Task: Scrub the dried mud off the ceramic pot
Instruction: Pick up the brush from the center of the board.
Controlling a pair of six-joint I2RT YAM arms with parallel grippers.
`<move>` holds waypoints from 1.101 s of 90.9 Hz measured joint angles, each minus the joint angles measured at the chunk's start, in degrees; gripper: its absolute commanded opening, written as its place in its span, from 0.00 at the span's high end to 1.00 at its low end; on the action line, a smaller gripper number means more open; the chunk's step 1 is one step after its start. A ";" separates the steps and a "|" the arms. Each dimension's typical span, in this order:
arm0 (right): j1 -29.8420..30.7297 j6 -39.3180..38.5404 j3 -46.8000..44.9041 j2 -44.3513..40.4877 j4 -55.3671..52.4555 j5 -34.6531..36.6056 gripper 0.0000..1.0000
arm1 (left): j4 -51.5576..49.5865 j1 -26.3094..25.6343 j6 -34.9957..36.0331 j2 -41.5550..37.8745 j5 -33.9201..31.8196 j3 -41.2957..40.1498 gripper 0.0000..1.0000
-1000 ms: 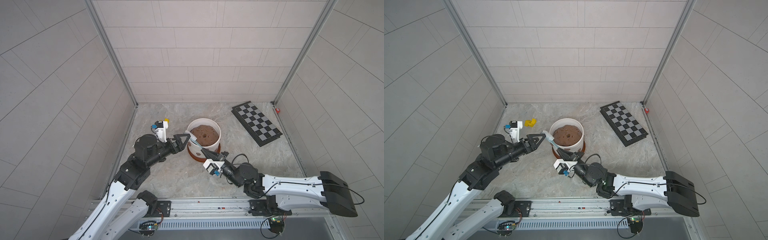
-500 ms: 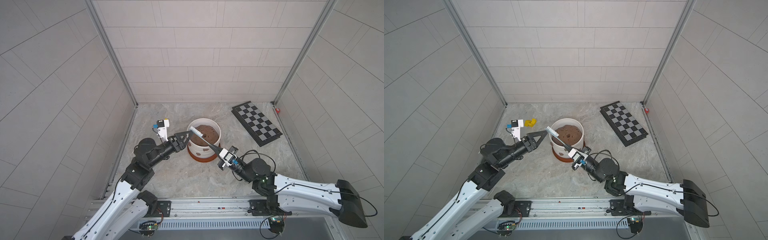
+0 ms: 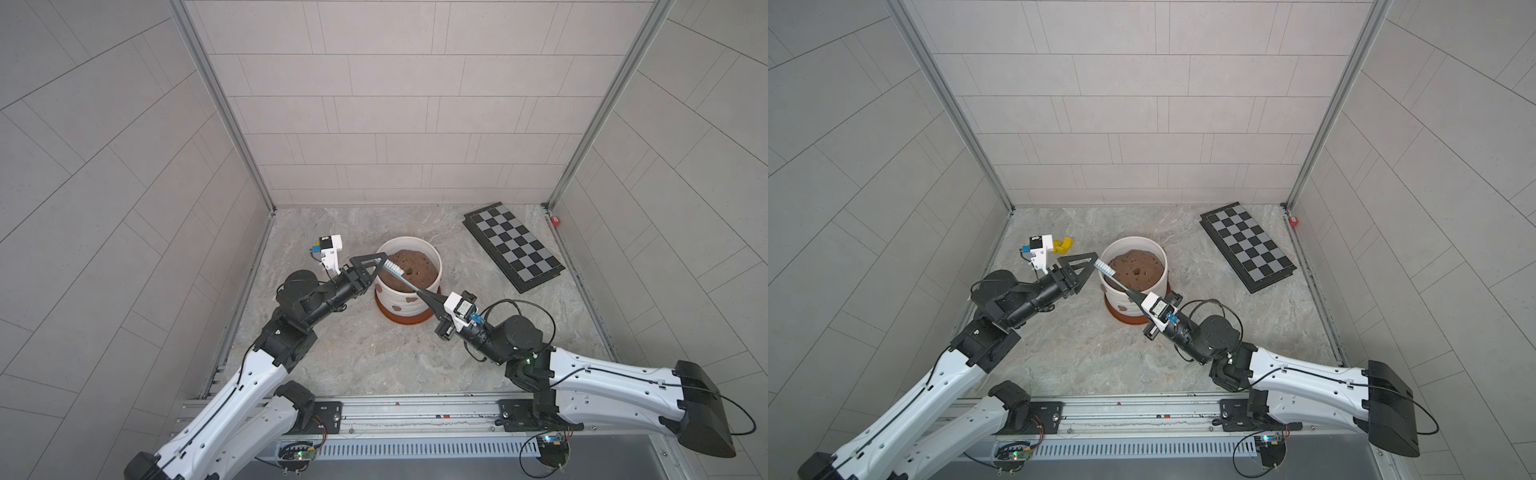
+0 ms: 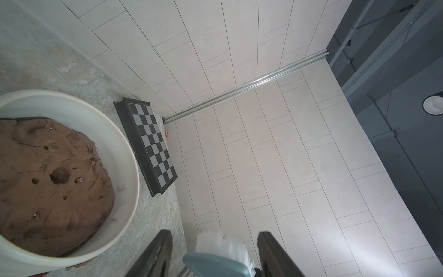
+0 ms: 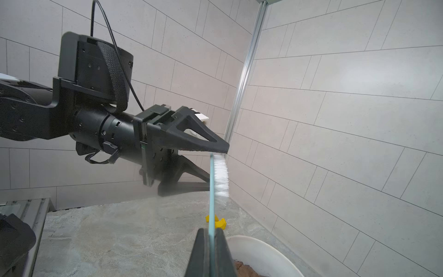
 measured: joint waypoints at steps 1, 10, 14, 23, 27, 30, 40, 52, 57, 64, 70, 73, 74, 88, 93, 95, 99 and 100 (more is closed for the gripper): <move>-0.04 0.15 0.00 0.00 0.02 -0.07 1.00 | 0.20 0.00 -0.28 0.15 0.15 0.00 0.42; -0.83 1.77 0.00 0.02 0.33 -0.96 1.00 | 1.31 0.00 -1.73 1.29 0.57 -0.13 0.44; -1.11 2.54 0.00 0.04 0.39 -1.29 1.00 | 1.75 -0.02 -2.14 1.57 0.61 -0.37 0.44; -1.55 4.00 0.00 0.55 0.52 -1.99 1.00 | 2.62 -0.24 -3.15 2.12 0.70 -0.57 0.46; -1.57 4.44 0.00 0.87 0.59 -2.29 1.00 | 3.06 -0.52 -3.50 2.47 0.74 -0.57 0.48; -1.60 4.83 0.00 1.16 0.66 -2.56 1.00 | 3.21 -0.66 -3.67 2.64 0.74 -0.57 0.50; -1.81 5.73 0.00 2.05 0.94 -3.23 1.00 | 3.65 -1.18 -4.55 3.19 0.79 -0.57 0.54; -2.32 6.78 0.07 3.06 2.12 -4.02 1.00 | 4.15 -1.53 -5.53 3.78 0.52 -0.57 0.62; -2.56 7.17 0.07 3.48 2.19 -4.11 1.00 | 4.83 -1.53 -6.64 3.82 0.22 -0.57 0.68; -2.99 7.76 0.15 4.04 2.54 -4.31 1.00 | 5.09 -1.51 -6.93 3.74 -0.24 -0.57 0.74; -3.43 8.41 0.15 4.28 2.69 -4.57 1.00 | 4.94 -1.51 -7.30 3.78 -0.66 -0.57 0.80; -3.72 8.74 0.15 4.42 2.80 -4.90 1.00 | 4.74 -1.51 -7.58 3.78 -0.92 -0.57 0.82; -3.80 8.81 0.15 4.44 2.78 -4.98 0.98 | 4.68 -1.51 -7.63 3.78 -0.98 -0.57 0.83; -5.20 10.01 0.42 4.61 0.94 -6.49 0.75 | 2.08 -1.64 -8.52 3.78 -1.46 -0.46 0.85; -5.86 9.51 0.87 4.70 -0.20 -6.86 0.70 | 0.59 -1.79 -8.57 3.78 -1.42 -0.42 0.85; -6.21 9.97 1.09 4.79 -0.74 -7.08 0.69 | 0.07 -1.84 -8.57 3.78 -1.44 -0.39 0.85; -6.69 9.84 1.55 4.92 -1.42 -7.58 0.66 | -0.94 -1.90 -8.57 3.78 -1.49 -0.22 0.85; -6.86 10.10 1.70 4.98 -1.73 -7.80 0.66 | -1.25 -1.90 -8.57 3.78 -1.51 -0.17 0.85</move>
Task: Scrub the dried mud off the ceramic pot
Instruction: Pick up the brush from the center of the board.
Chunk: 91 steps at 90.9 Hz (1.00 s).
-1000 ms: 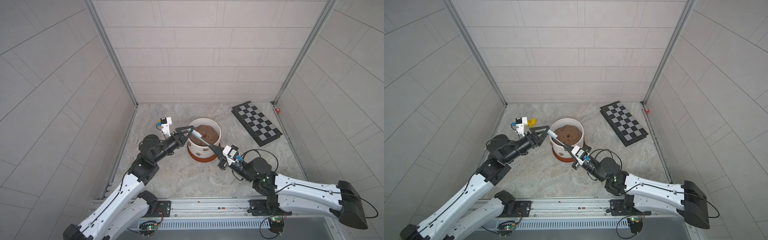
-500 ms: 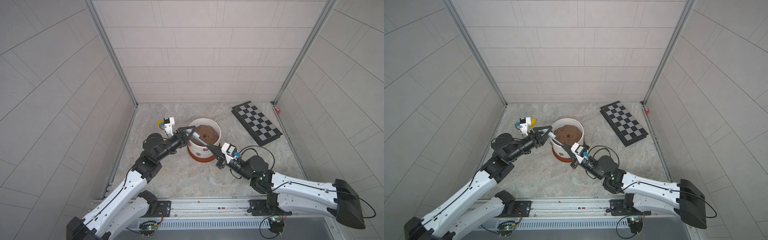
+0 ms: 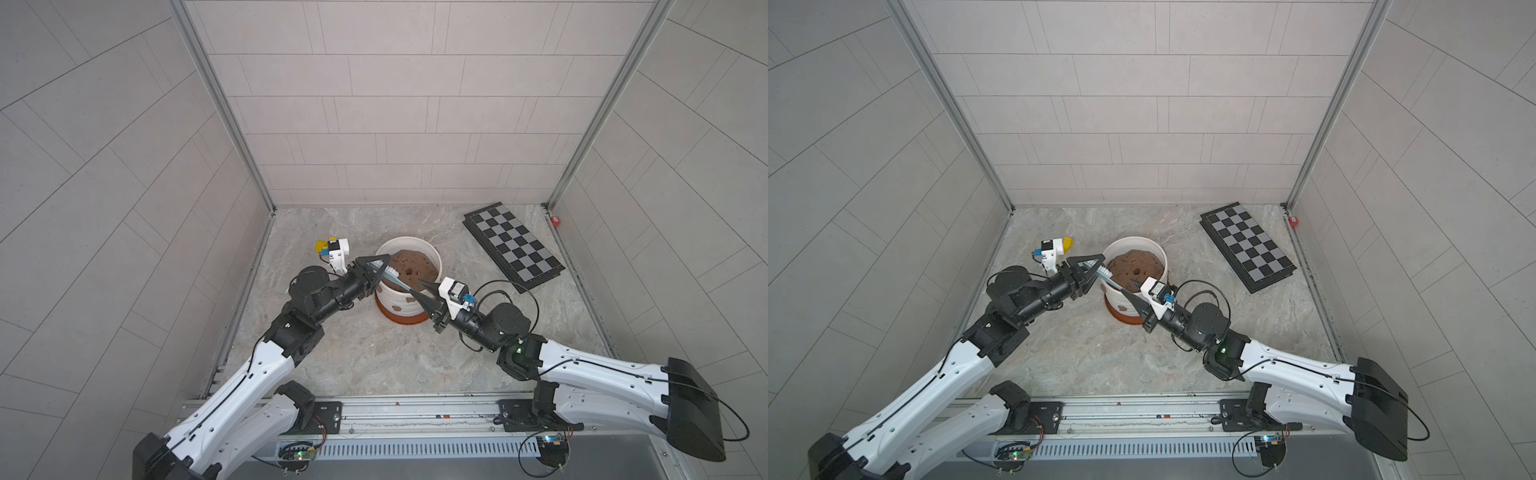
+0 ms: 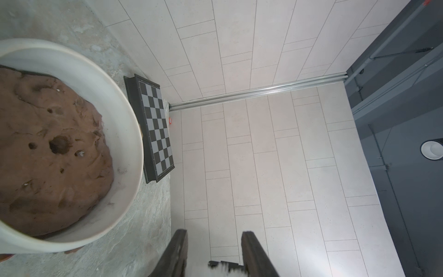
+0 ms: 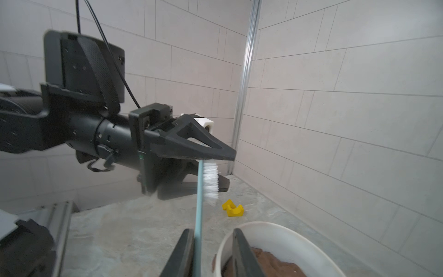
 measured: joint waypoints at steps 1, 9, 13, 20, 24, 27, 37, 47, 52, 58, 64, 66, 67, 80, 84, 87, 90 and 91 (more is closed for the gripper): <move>-0.15 0.00 0.13 0.04 -0.26 -0.20 0.66 | -0.13 0.00 0.00 0.00 0.00 0.09 0.85; -1.03 0.07 1.11 0.39 -1.46 -1.68 0.65 | -1.29 0.00 0.00 0.00 -0.15 0.50 0.85; -1.44 0.11 1.90 0.74 -2.25 -2.60 0.65 | -1.46 0.00 0.00 0.00 -0.17 0.52 0.85; -2.08 0.22 3.56 1.75 -3.13 -4.20 0.65 | -1.84 0.00 -0.04 0.00 -0.17 0.52 0.85; -2.45 0.42 4.39 2.32 -3.39 -5.25 0.65 | -2.03 0.00 -0.02 0.02 -0.17 0.52 0.85; -2.71 0.70 4.83 2.71 -3.58 -5.97 0.66 | -2.23 0.00 -0.02 0.02 -0.13 0.52 0.85; -3.74 1.62 6.03 4.04 -4.39 -8.70 0.68 | -2.69 0.00 0.00 0.04 -0.22 0.52 0.85; -4.17 2.34 6.40 4.74 -5.22 -10.58 0.67 | -3.39 0.02 0.02 0.02 -0.72 0.52 0.85; -4.28 2.73 6.40 4.87 -5.73 -11.30 0.64 | -3.76 0.02 0.04 0.02 -0.79 0.52 0.84; -4.31 3.08 6.40 4.87 -6.36 -12.15 0.62 | -3.98 0.00 0.00 0.02 -0.72 0.52 0.84; -4.31 3.17 6.40 4.87 -7.10 -12.96 0.60 | -4.04 0.00 -0.02 0.02 -0.63 0.52 0.84; -4.31 3.21 6.40 4.87 -7.39 -13.11 0.60 | -4.04 0.00 0.00 0.02 -0.57 0.52 0.84; -4.31 3.21 6.40 4.87 -7.61 -13.25 0.60 | -4.04 -0.02 0.00 0.02 -0.57 0.52 0.84; -4.31 3.23 6.38 4.85 -9.14 -13.66 0.61 | -4.09 -0.11 0.00 0.02 -0.50 0.59 0.83; -4.35 3.28 6.38 4.85 -9.29 -13.64 0.64 | -4.11 -0.11 0.00 0.02 -0.48 0.68 0.83; -4.42 3.37 6.38 4.85 -9.31 -13.66 0.67 | -4.13 -0.11 0.00 0.02 -0.46 0.72 0.83; -4.48 3.41 6.38 4.85 -9.31 -13.70 0.69 | -4.20 -0.11 0.00 0.02 -0.39 0.79 0.83; -4.52 3.21 6.40 4.87 -9.31 -13.73 0.70 | -4.26 -0.11 0.00 0.02 -0.39 0.83 0.83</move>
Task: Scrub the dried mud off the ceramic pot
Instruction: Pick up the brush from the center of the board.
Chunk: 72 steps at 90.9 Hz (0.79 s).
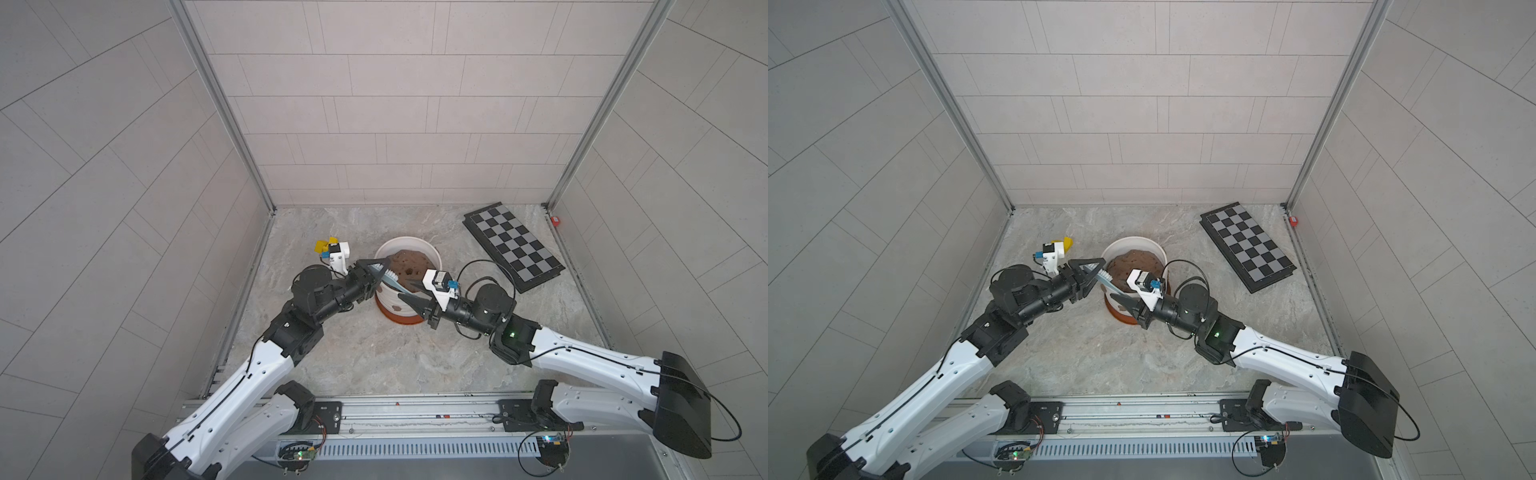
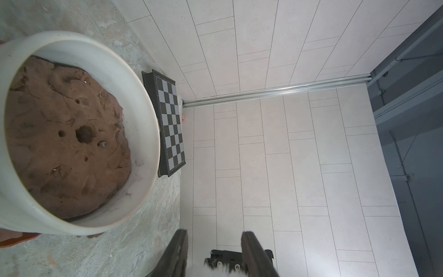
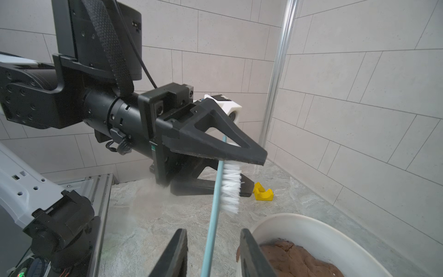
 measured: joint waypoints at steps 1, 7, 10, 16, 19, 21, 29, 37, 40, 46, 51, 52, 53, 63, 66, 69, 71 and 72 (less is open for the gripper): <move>-0.02 0.09 0.00 0.00 -0.02 -0.11 0.70 | -0.02 0.00 0.00 0.00 0.00 0.00 0.83; -0.15 0.15 0.31 0.26 -0.07 -0.61 0.74 | -0.02 0.00 -0.04 0.00 -0.15 0.11 0.83; -0.15 0.33 0.52 0.50 -0.04 -0.87 0.76 | -0.04 0.02 -0.02 0.00 -0.31 0.24 0.83; -0.26 0.68 0.76 1.03 0.22 -1.51 0.78 | -0.07 0.11 0.02 -0.04 -0.72 0.42 0.82; -0.28 0.85 0.79 1.29 0.42 -1.88 0.79 | -0.07 0.13 0.07 -0.07 -0.90 0.44 0.82; -0.33 0.98 0.79 1.40 0.46 -2.01 0.80 | -0.15 0.13 0.09 -0.07 -1.01 0.44 0.82; -0.55 1.36 0.79 1.55 0.57 -2.40 0.83 | -0.31 0.15 0.07 -0.07 -1.22 0.44 0.82; -0.85 1.38 0.79 1.55 0.70 -2.75 0.93 | -0.31 0.15 0.00 -0.07 -1.25 0.44 0.78; -0.96 1.44 0.79 1.55 0.76 -2.71 0.98 | -0.31 0.17 0.00 -0.04 -1.22 0.44 0.76; -1.62 1.75 0.79 1.55 0.79 -2.58 1.00 | -0.46 0.17 0.00 -0.04 -1.27 0.44 0.69; -1.66 1.77 0.79 1.53 0.74 -2.71 1.00 | -0.63 0.17 0.04 -0.02 -1.25 0.44 0.62; -1.66 1.77 0.79 1.53 0.74 -2.73 1.00 | -0.66 0.17 0.02 -0.02 -1.25 0.44 0.60; -1.66 1.79 0.79 1.53 0.74 -2.73 1.00 | -0.70 0.17 0.04 -0.04 -1.25 0.44 0.58; -2.08 1.75 0.76 1.22 0.72 -3.17 1.00 | -1.90 -0.02 1.20 0.00 -0.79 0.72 0.41; -2.29 1.75 0.76 0.98 0.70 -3.32 1.00 | -2.73 -0.02 1.62 0.00 -0.79 0.83 0.39; -2.51 1.70 0.72 0.63 0.31 -3.48 1.00 | -4.00 -0.02 2.36 0.04 -0.85 1.29 0.36; -2.75 1.70 0.72 0.35 -0.07 -3.63 1.00 | -4.85 -0.04 2.89 0.09 -1.01 1.66 0.35; -2.89 1.68 0.72 0.24 -0.20 -3.56 1.00 | -5.29 -0.04 3.13 0.13 -1.05 1.88 0.34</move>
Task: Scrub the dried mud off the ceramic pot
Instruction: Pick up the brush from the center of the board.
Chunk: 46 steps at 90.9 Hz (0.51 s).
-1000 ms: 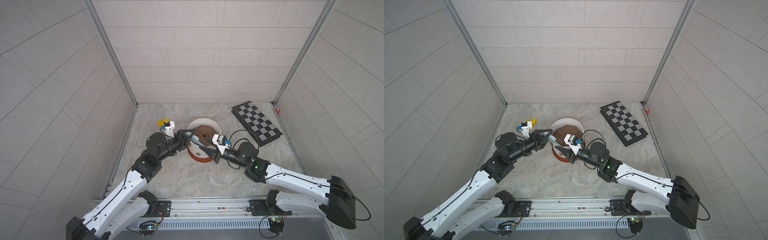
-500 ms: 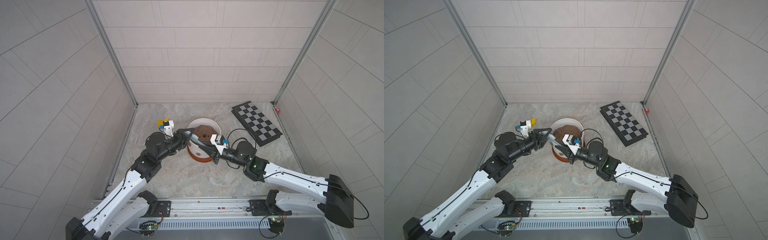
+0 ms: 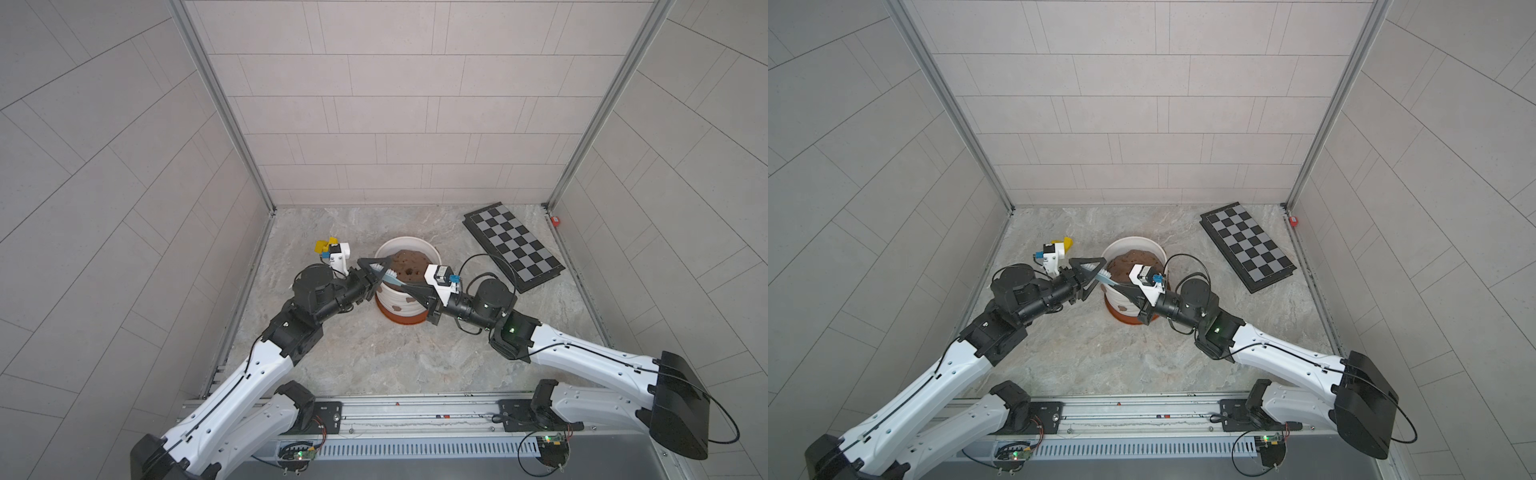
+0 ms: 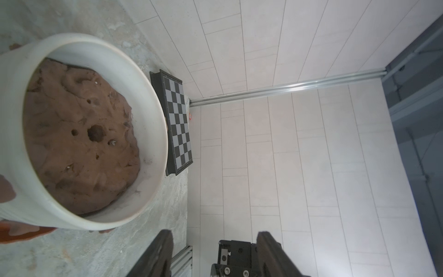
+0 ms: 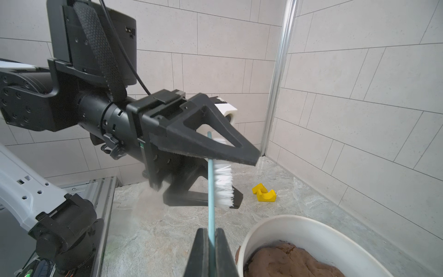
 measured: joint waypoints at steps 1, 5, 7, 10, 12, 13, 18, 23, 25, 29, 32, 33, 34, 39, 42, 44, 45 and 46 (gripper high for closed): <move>-0.13 -0.02 0.00 -0.17 -0.17 -0.04 1.00 | -0.52 0.00 0.70 0.04 -0.17 0.28 0.33; -0.85 -0.13 -0.02 -0.90 -1.16 -0.39 1.00 | -2.84 0.00 2.19 0.42 -0.52 1.70 0.31; -1.33 -0.15 -0.02 -1.44 -1.81 -0.44 1.00 | -4.31 0.00 3.65 0.68 -0.85 2.67 0.31; -2.05 -0.24 -0.02 -2.21 -2.84 -0.63 1.00 | -6.36 0.02 5.22 1.16 -1.29 4.02 0.30; -2.62 -0.33 -0.04 -2.84 -3.69 -0.81 1.00 | -8.09 0.02 6.36 1.60 -1.73 5.29 0.30; -2.89 -0.37 -0.04 -3.15 -4.24 -0.90 1.00 | -8.96 0.02 7.32 1.84 -1.95 5.88 0.29; -4.26 -0.52 -0.04 -4.85 -6.67 -1.29 1.00 | -12.72 0.02 10.62 3.08 -3.08 8.85 0.29; -5.86 -0.59 -0.04 -6.78 -9.55 -1.99 1.00 | -16.13 0.07 14.62 4.72 -4.20 11.72 0.29; -6.49 -0.63 -0.09 -7.56 -10.67 -2.21 1.00 | -17.55 0.13 16.24 5.55 -4.61 12.94 0.29; -7.72 -0.61 -0.13 -9.20 -13.49 -2.80 1.00 | -19.87 0.28 19.17 7.19 -5.60 15.02 0.29; -8.61 -0.59 -0.24 -10.40 -15.10 -2.99 1.00 | -21.94 0.59 21.68 8.68 -6.43 16.61 0.29; -8.87 -0.59 -0.24 -10.78 -15.61 -3.08 1.00 | -22.56 0.68 22.36 9.09 -6.71 17.03 0.29; -9.25 -0.59 -0.24 -11.37 -16.26 -3.19 1.00 | -23.12 0.81 23.23 9.60 -7.04 17.42 0.29; -10.60 -0.55 -0.24 -13.40 -18.58 -3.63 1.00 | -25.97 1.42 26.80 12.17 -8.50 19.02 0.29; -11.19 -0.55 -0.24 -14.75 -20.02 -3.89 1.00 | -27.56 1.70 28.83 13.73 -9.66 19.76 0.29; -11.41 -0.52 -0.24 -15.50 -20.90 -4.04 1.00 | -28.79 1.86 30.32 15.06 -10.71 20.31 0.29; -11.47 -0.52 -0.24 -15.80 -21.24 -4.15 1.00 | -29.31 1.95 30.91 15.56 -11.26 20.52 0.29; -11.52 -0.52 -0.24 -16.15 -21.66 -4.28 1.00 | -29.66 2.05 31.47 16.13 -11.69 20.70 0.29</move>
